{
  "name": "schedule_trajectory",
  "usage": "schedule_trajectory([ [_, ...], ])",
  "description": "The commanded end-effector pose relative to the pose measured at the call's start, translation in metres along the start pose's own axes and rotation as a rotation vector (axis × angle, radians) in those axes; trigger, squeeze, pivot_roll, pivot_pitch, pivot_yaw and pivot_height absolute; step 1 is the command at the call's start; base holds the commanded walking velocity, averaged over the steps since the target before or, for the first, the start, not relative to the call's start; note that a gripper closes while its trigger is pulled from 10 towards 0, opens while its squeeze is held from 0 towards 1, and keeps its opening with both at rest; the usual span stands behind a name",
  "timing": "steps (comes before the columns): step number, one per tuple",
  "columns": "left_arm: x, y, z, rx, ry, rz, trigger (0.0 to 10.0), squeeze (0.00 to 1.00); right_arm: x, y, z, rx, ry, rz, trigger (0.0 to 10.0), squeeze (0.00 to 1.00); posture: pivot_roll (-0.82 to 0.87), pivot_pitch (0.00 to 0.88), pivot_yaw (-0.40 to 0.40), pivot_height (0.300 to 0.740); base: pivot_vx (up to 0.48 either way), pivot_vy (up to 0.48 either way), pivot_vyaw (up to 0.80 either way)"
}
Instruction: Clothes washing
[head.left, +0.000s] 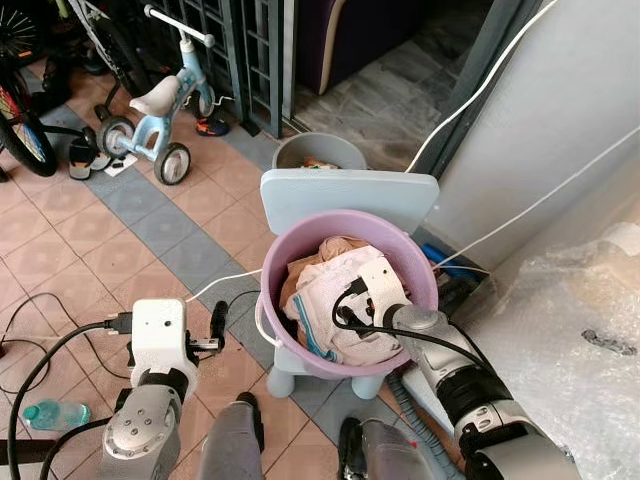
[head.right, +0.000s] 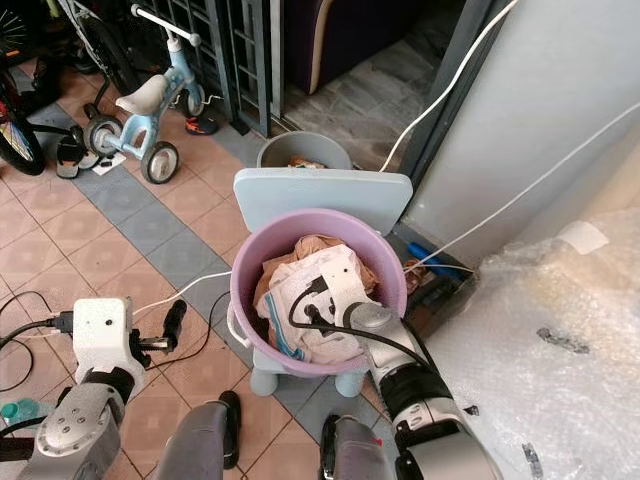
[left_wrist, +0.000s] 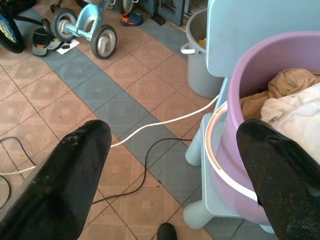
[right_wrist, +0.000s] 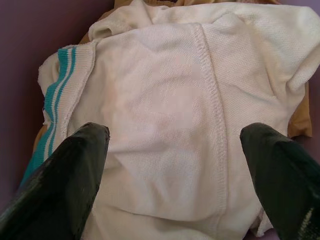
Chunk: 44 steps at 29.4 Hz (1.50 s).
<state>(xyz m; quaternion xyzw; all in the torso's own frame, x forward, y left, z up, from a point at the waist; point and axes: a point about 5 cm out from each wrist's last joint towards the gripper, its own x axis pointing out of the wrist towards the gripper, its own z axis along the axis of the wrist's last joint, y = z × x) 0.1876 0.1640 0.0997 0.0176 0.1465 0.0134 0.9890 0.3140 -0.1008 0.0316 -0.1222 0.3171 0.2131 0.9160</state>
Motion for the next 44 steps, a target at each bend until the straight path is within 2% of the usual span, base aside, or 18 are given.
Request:
schedule_trajectory([
  [1, -0.004, -0.002, 0.002, 0.004, -0.001, -0.007, 10.0, 0.00, 0.001, -0.002, 0.001, -0.007, -0.005, -0.017, 10.0, 0.00, 0.21, 0.335, -0.066, 0.740, 0.000, 0.000, 0.00],
  [2, -0.010, -0.001, 0.002, -0.001, 0.012, 0.005, 10.0, 0.00, 0.004, 0.000, 0.001, -0.032, -0.010, -0.039, 10.0, 0.00, 0.22, 0.355, -0.072, 0.740, 0.000, 0.000, 0.00],
  [6, -0.018, 0.001, -0.002, 0.000, 0.042, 0.022, 10.0, 0.00, 0.009, 0.009, -0.002, -0.057, -0.007, -0.073, 10.0, 0.00, 0.23, 0.365, -0.074, 0.740, 0.000, 0.000, 0.00],
  [7, -0.019, 0.000, -0.002, 0.000, 0.045, 0.022, 10.0, 0.00, 0.010, 0.011, -0.003, -0.060, -0.005, -0.081, 7.6, 0.00, 0.23, 0.367, -0.074, 0.740, 0.000, 0.000, 0.00],
  [8, -0.020, 0.000, -0.002, 0.001, 0.046, 0.022, 10.0, 0.00, 0.011, 0.015, -0.004, -0.065, -0.004, -0.089, 4.5, 0.00, 0.24, 0.370, -0.074, 0.740, 0.000, 0.000, 0.00],
  [9, -0.021, -0.001, -0.001, 0.005, 0.046, 0.020, 10.0, 0.00, 0.013, 0.021, -0.005, -0.058, 0.000, -0.093, 0.0, 0.00, 0.24, 0.372, -0.073, 0.740, 0.000, 0.000, 0.00],
  [10, -0.021, -0.001, 0.000, 0.013, 0.046, 0.019, 10.0, 0.00, 0.016, 0.034, -0.005, -0.047, 0.003, -0.090, 0.0, 0.00, 0.25, 0.376, -0.071, 0.740, 0.000, 0.000, 0.00],
  [18, -0.025, 0.000, 0.000, 0.020, 0.059, 0.025, 10.0, 0.00, 0.020, 0.057, -0.006, -0.053, 0.006, -0.065, 0.0, 0.00, 0.25, 0.377, -0.074, 0.740, 0.000, 0.000, 0.00],
  [22, -0.024, 0.000, 0.000, 0.019, 0.065, 0.030, 10.0, 0.00, 0.021, 0.053, -0.006, -0.044, 0.005, -0.082, 0.0, 0.00, 0.24, 0.376, -0.078, 0.740, 0.000, 0.000, 0.00],
  [26, -0.020, 0.000, 0.000, 0.026, 0.062, 0.030, 10.0, 0.00, 0.020, 0.041, -0.011, 0.020, 0.025, -0.117, 0.0, 0.00, 0.24, 0.372, -0.079, 0.740, 0.000, 0.000, 0.00],
  [30, -0.017, 0.001, 0.002, 0.029, 0.058, 0.033, 10.0, 0.00, 0.019, 0.036, -0.013, 0.058, 0.031, -0.133, 0.0, 0.00, 0.24, 0.375, -0.082, 0.740, 0.000, 0.000, 0.00],
  [31, -0.018, 0.000, 0.001, 0.028, 0.060, 0.037, 10.0, 0.00, 0.019, 0.034, -0.017, 0.122, 0.050, -0.140, 0.0, 0.00, 0.24, 0.378, -0.086, 0.740, 0.000, 0.000, 0.00],
  [33, -0.021, -0.007, 0.000, 0.024, 0.063, 0.026, 10.0, 0.00, 0.018, 0.030, -0.022, 0.183, 0.073, -0.150, 0.0, 0.00, 0.24, 0.382, -0.094, 0.740, 0.000, 0.000, 0.00],
  [36, -0.022, -0.012, 0.000, 0.034, 0.057, 0.016, 10.0, 0.00, 0.017, 0.025, -0.023, 0.185, 0.076, -0.160, 0.0, 0.00, 0.24, 0.380, -0.102, 0.740, 0.000, 0.000, 0.00],
  [39, -0.017, -0.011, 0.001, 0.013, 0.050, 0.032, 10.0, 0.00, 0.017, 0.020, -0.021, 0.212, 0.072, -0.169, 0.0, 0.00, 0.23, 0.371, -0.111, 0.740, 0.000, 0.000, 0.00],
  [40, -0.013, -0.011, 0.002, 0.013, 0.046, 0.031, 10.0, 0.00, 0.017, 0.013, -0.013, 0.227, 0.030, -0.200, 0.0, 0.00, 0.22, 0.364, -0.113, 0.740, 0.000, 0.000, 0.00],
  [44, -0.008, -0.011, 0.003, 0.018, 0.037, 0.026, 10.0, 0.00, 0.017, 0.009, -0.001, 0.243, -0.008, -0.209, 0.0, 0.00, 0.21, 0.354, -0.113, 0.740, 0.000, 0.000, 0.00],
])
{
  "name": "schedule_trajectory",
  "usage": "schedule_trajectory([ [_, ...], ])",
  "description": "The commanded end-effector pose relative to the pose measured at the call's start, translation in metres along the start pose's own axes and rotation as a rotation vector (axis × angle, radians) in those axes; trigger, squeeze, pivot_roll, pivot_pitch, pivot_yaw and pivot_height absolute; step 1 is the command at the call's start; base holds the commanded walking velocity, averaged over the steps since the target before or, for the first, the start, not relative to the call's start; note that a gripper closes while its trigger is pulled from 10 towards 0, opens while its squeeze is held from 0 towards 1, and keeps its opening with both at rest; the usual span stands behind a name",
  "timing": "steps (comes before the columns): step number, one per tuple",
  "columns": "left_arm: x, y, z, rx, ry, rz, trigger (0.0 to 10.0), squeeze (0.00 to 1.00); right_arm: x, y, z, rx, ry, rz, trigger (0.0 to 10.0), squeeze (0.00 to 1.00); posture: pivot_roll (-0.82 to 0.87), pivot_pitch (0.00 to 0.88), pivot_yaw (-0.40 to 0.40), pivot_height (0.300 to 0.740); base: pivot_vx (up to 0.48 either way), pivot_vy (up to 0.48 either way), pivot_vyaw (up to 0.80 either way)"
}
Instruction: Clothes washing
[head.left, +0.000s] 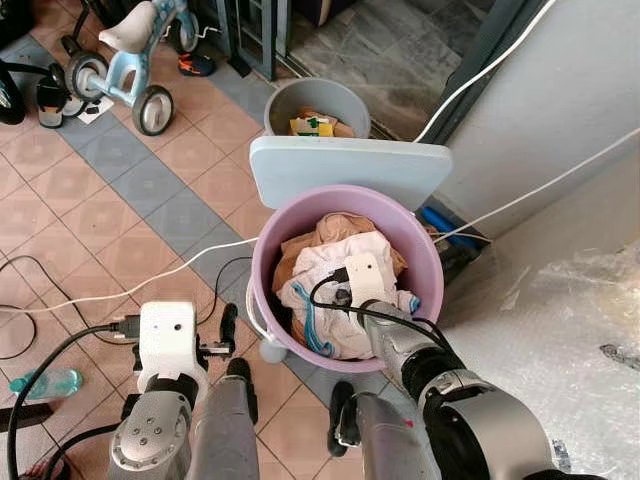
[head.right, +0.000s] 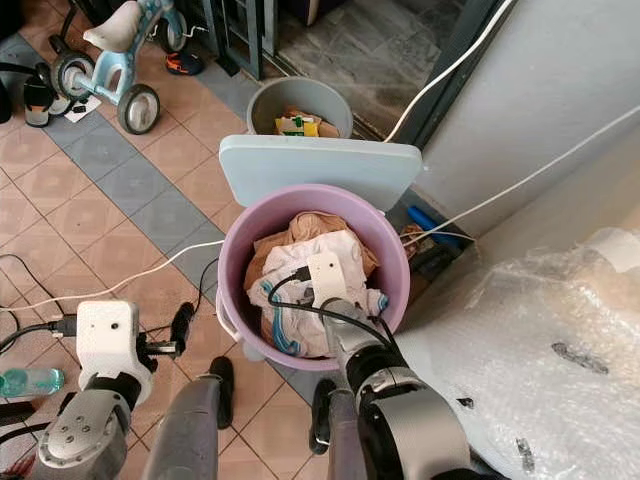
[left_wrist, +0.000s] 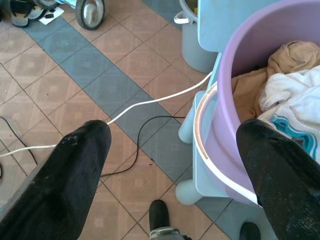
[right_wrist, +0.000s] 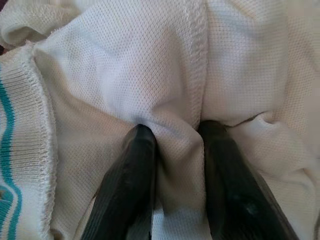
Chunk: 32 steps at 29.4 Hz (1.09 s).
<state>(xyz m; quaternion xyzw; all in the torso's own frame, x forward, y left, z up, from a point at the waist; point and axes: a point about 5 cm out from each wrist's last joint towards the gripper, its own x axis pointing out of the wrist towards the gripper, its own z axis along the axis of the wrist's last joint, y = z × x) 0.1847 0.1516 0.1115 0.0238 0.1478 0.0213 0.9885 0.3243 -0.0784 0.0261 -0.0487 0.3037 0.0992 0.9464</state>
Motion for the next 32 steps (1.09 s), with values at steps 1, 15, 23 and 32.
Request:
schedule_trajectory([
  [1, 0.000, 0.000, -0.008, 0.008, 0.030, 0.009, 10.0, 0.00, 0.000, -0.008, -0.006, 0.037, 0.029, -0.029, 0.0, 0.00, 0.21, 0.346, -0.114, 0.740, 0.000, 0.000, 0.00],
  [15, 0.036, -0.006, -0.001, -0.022, -0.033, -0.021, 10.0, 0.00, -0.025, -0.033, 0.079, 0.044, -0.428, 0.142, 0.0, 0.00, 0.11, 0.196, -0.066, 0.740, 0.000, 0.000, 0.00],
  [23, 0.054, -0.009, 0.007, 0.000, -0.097, -0.012, 10.0, 0.00, -0.071, -0.066, 0.084, 0.091, -0.669, 0.057, 1.5, 0.00, 0.07, 0.124, -0.019, 0.740, 0.000, 0.000, 0.00],
  [32, 0.074, -0.014, 0.016, 0.041, -0.164, -0.050, 10.0, 0.00, -0.095, -0.080, 0.055, 0.029, -0.651, -0.205, 10.0, 0.00, 0.04, 0.044, 0.034, 0.740, 0.000, 0.000, 0.00],
])
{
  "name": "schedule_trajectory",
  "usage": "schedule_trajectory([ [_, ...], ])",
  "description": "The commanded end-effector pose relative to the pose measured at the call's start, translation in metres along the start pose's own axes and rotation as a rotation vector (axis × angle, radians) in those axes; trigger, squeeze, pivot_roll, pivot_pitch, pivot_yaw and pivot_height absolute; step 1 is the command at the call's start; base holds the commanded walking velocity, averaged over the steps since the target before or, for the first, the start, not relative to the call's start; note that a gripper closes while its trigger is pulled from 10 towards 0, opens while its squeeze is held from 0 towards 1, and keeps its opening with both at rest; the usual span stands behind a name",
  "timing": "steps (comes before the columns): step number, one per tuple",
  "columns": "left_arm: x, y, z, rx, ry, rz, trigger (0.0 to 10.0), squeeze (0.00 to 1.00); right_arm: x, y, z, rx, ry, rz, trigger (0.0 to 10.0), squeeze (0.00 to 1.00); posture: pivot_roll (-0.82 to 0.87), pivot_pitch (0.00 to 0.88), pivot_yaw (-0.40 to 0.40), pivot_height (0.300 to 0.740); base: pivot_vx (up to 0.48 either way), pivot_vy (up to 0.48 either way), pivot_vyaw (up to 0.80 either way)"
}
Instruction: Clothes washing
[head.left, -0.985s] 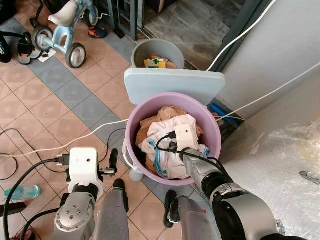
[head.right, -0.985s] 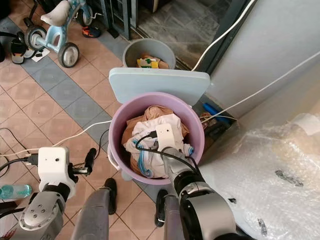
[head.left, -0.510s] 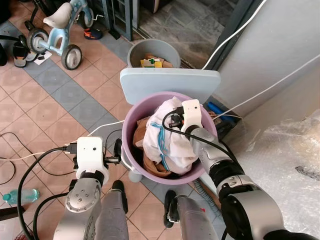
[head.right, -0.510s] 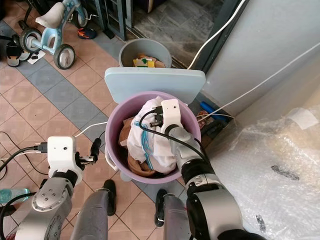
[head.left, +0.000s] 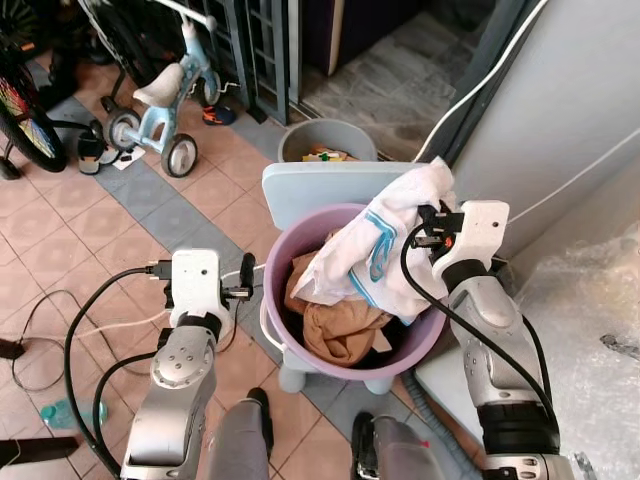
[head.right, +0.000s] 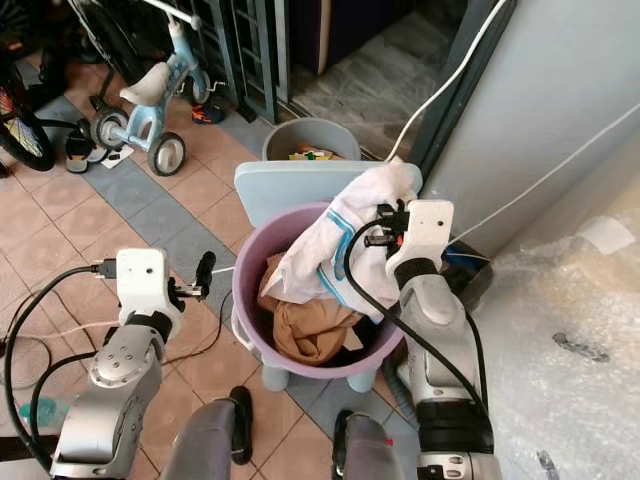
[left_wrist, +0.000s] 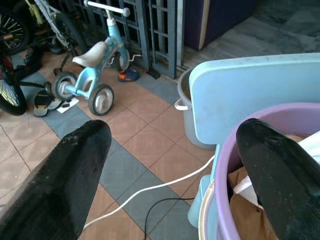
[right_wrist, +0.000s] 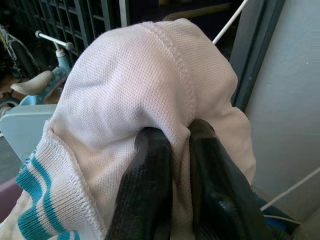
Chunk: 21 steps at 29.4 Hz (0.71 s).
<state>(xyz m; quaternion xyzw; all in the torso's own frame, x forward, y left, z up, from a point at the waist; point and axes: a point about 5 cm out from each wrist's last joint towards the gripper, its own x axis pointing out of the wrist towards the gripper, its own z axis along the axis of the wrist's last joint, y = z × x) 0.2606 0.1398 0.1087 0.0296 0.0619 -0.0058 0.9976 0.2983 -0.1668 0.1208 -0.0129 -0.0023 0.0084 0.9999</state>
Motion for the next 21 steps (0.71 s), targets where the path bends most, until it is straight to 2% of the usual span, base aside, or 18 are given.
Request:
schedule_trajectory([
  [1, 0.007, 0.000, -0.001, 0.036, -0.004, -0.009, 10.0, 0.00, -0.003, 0.011, 0.008, -0.040, -0.043, 0.046, 10.0, 0.00, 0.04, 0.039, 0.037, 0.740, 0.000, 0.000, 0.00],
  [2, 0.011, -0.001, 0.000, 0.039, -0.013, -0.014, 10.0, 0.00, -0.004, 0.017, 0.008, 0.005, -0.039, 0.080, 10.0, 0.00, 0.04, 0.037, 0.037, 0.740, 0.000, 0.000, 0.00],
  [6, 0.022, -0.007, 0.009, 0.016, -0.052, -0.062, 10.0, 0.00, 0.003, 0.028, 0.017, -0.043, -0.069, 0.077, 10.0, 0.00, 0.03, 0.029, 0.040, 0.740, 0.000, 0.000, 0.00],
  [7, 0.024, -0.007, 0.011, 0.010, -0.063, -0.067, 10.0, 0.00, 0.006, 0.030, 0.022, -0.138, -0.083, 0.077, 10.0, 0.00, 0.03, 0.028, 0.040, 0.740, 0.000, 0.000, 0.00],
  [8, 0.024, -0.007, 0.012, 0.011, -0.067, -0.064, 10.0, 0.00, 0.007, 0.032, 0.024, -0.154, -0.099, 0.090, 10.0, 0.00, 0.03, 0.026, 0.040, 0.740, 0.000, 0.000, 0.00],
  [9, 0.024, -0.006, 0.010, 0.011, -0.067, -0.057, 10.0, 0.00, 0.008, 0.031, 0.037, -0.073, -0.172, 0.088, 10.0, 0.00, 0.03, 0.027, 0.037, 0.740, 0.000, 0.000, 0.00],
  [13, 0.024, -0.007, 0.010, 0.011, -0.068, -0.056, 10.0, 0.00, 0.008, 0.028, 0.040, -0.083, -0.187, 0.068, 10.0, 0.00, 0.03, 0.028, 0.032, 0.740, 0.000, 0.000, 0.00],
  [17, 0.021, -0.007, 0.004, 0.010, -0.061, -0.052, 10.0, 0.00, 0.013, 0.020, 0.051, -0.135, -0.238, 0.016, 10.0, 0.00, 0.04, 0.029, 0.013, 0.740, 0.000, 0.000, 0.00],
  [21, 0.018, -0.008, 0.001, 0.008, -0.061, -0.059, 10.0, 0.00, 0.018, 0.015, 0.054, -0.147, -0.232, -0.021, 10.0, 0.00, 0.04, 0.039, 0.013, 0.740, 0.000, -0.081, -0.20],
])
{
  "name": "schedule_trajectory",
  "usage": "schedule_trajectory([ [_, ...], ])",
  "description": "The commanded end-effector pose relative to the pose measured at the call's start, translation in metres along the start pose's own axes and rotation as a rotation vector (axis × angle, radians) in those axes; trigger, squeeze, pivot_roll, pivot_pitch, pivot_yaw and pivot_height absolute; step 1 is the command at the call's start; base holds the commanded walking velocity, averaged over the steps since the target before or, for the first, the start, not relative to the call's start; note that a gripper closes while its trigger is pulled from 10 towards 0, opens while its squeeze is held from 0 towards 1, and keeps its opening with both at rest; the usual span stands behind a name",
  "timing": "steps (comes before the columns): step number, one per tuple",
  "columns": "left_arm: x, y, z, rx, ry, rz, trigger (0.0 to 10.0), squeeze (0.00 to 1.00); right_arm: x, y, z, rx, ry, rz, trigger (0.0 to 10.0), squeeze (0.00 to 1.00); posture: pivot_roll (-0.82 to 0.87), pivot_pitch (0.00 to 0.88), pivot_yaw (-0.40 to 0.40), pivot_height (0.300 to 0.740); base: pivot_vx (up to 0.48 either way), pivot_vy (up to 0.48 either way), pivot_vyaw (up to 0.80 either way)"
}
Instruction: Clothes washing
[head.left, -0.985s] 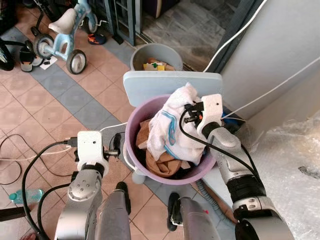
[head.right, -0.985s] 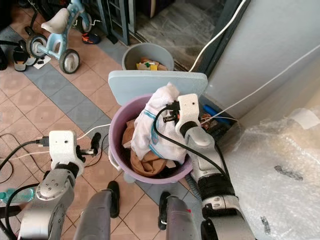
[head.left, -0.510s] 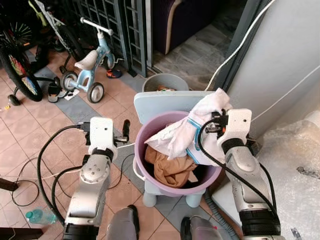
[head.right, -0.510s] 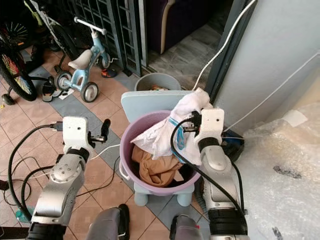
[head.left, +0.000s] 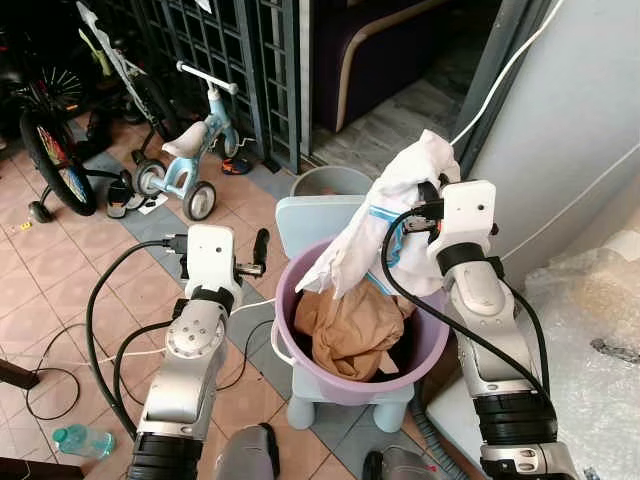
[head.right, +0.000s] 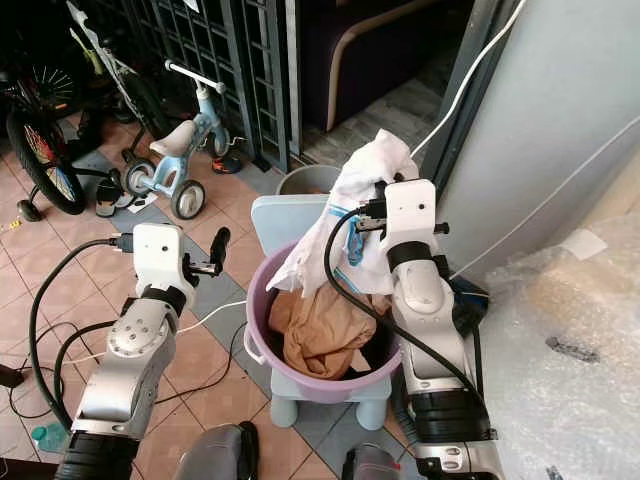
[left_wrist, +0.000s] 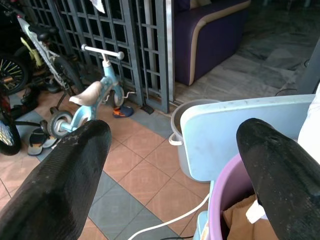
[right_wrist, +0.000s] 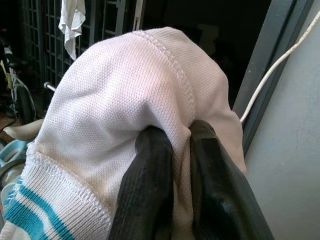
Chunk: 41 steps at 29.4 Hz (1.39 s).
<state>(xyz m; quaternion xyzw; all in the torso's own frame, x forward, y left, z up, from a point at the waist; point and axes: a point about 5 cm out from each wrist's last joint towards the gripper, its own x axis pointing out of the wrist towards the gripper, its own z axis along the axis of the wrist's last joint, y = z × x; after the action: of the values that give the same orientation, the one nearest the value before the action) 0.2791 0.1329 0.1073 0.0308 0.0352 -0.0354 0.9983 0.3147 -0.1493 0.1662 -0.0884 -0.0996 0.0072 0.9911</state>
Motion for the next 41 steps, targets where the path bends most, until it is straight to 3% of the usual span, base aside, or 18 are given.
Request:
schedule_trajectory([
  [1, 0.000, -0.001, 0.000, 0.002, -0.006, -0.001, 10.0, 0.00, 0.003, -0.002, 0.008, 0.004, -0.037, -0.020, 10.0, 0.00, 0.04, 0.039, 0.013, 0.740, 0.000, -0.322, -0.79],
  [11, 0.004, -0.004, 0.004, -0.015, -0.029, 0.001, 10.0, 0.00, 0.011, -0.003, 0.023, -0.034, -0.101, -0.046, 10.0, 0.00, 0.03, 0.065, 0.014, 0.740, 0.000, -0.343, -0.80],
  [14, 0.003, -0.005, 0.001, -0.023, -0.022, 0.002, 10.0, 0.00, 0.016, -0.008, 0.041, -0.110, -0.184, -0.061, 10.0, 0.00, 0.02, 0.068, 0.009, 0.740, 0.000, 0.000, -0.80],
  [22, 0.003, -0.007, 0.001, -0.033, -0.025, 0.010, 10.0, 0.00, 0.025, -0.029, 0.054, -0.211, -0.240, -0.150, 10.0, 0.00, 0.02, 0.068, -0.009, 0.740, 0.000, 0.000, -0.60],
  [24, 0.002, -0.008, 0.001, -0.044, -0.032, 0.007, 10.0, 0.00, 0.028, -0.044, 0.054, -0.251, -0.230, -0.218, 10.0, 0.00, 0.03, 0.070, -0.017, 0.740, 0.000, 0.000, 0.00],
  [26, 0.002, -0.008, 0.001, -0.042, -0.032, 0.006, 10.0, 0.00, 0.029, -0.048, 0.053, -0.258, -0.223, -0.236, 10.0, 0.00, 0.03, 0.070, -0.017, 0.740, 0.000, 0.000, 0.00],
  [31, 0.003, -0.005, 0.003, -0.046, -0.048, 0.000, 10.0, 0.00, 0.037, -0.068, 0.039, -0.214, -0.106, -0.323, 10.0, 0.00, 0.03, 0.087, -0.016, 0.740, 0.000, 0.000, -0.80],
  [33, 0.003, -0.005, 0.003, -0.046, -0.048, 0.000, 10.0, 0.00, 0.037, -0.068, 0.039, -0.214, -0.106, -0.323, 10.0, 0.00, 0.03, 0.087, -0.016, 0.740, 0.000, 0.000, -0.80],
  [35, 0.003, -0.004, 0.007, -0.046, -0.064, 0.005, 10.0, 0.00, 0.043, -0.072, 0.031, -0.185, -0.032, -0.315, 10.0, 0.00, 0.02, 0.109, -0.017, 0.740, 0.000, 0.000, 0.00],
  [41, -0.002, -0.005, 0.011, -0.041, -0.075, 0.011, 10.0, 0.00, 0.049, -0.072, 0.036, -0.164, -0.044, -0.314, 10.0, 0.00, 0.00, 0.151, -0.024, 0.740, 0.000, 0.000, 0.00],
])
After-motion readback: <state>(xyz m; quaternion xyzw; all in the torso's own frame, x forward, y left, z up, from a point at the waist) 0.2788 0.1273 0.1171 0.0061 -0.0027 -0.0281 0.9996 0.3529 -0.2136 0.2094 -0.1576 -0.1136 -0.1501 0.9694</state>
